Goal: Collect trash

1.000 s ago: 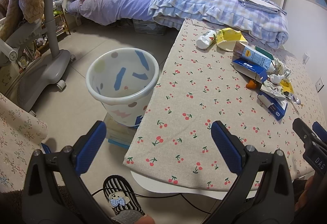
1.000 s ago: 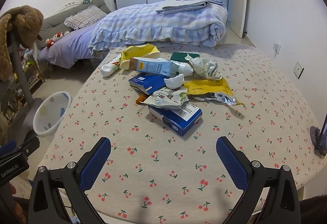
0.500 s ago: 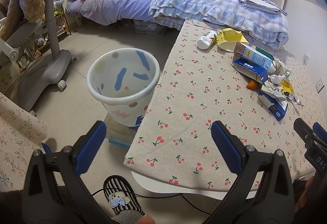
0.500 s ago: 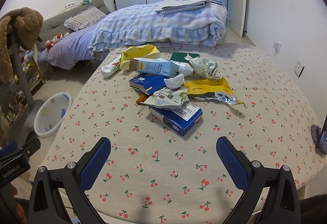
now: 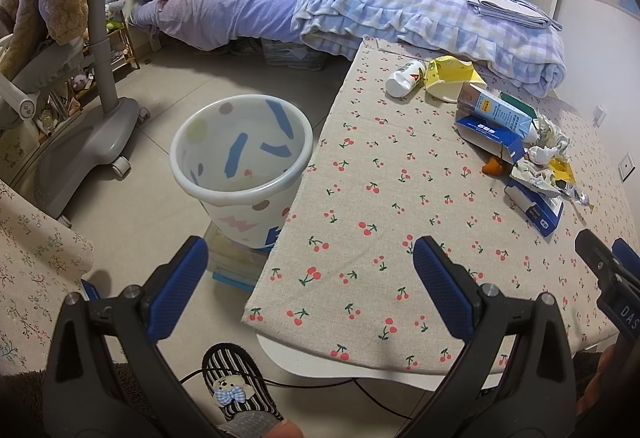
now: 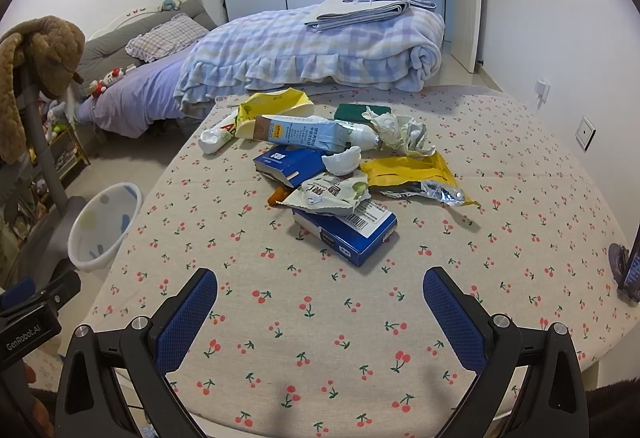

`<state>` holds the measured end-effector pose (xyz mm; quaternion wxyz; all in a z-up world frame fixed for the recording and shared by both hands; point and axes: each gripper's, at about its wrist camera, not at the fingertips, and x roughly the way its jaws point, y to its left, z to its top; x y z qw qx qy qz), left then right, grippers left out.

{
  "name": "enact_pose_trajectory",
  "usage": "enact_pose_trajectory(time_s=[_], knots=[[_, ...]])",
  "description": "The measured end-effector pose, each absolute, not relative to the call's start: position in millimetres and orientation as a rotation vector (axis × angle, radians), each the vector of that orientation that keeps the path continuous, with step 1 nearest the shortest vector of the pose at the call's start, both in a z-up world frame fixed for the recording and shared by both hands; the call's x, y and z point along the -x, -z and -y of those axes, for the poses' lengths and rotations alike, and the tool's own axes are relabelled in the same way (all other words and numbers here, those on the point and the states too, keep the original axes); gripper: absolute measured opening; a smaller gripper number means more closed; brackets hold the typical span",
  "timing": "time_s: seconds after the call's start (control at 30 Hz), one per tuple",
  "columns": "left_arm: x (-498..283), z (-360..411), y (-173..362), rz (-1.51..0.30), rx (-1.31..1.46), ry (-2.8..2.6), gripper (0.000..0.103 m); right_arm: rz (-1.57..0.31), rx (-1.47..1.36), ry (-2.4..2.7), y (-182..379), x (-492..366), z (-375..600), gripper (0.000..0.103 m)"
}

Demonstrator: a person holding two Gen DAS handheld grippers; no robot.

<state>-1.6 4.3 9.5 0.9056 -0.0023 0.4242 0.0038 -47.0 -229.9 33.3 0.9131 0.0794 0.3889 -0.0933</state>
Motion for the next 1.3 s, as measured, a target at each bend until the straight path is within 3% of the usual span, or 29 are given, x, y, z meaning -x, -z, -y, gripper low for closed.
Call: enact_pose_trajectory(time_s=[1.3], knots=[[-5.1,-3.3,-18.3,-0.872,0.009,0.019,0.102,-0.81,-0.199,0.191,-35.2,46.4,234.7,0.103]])
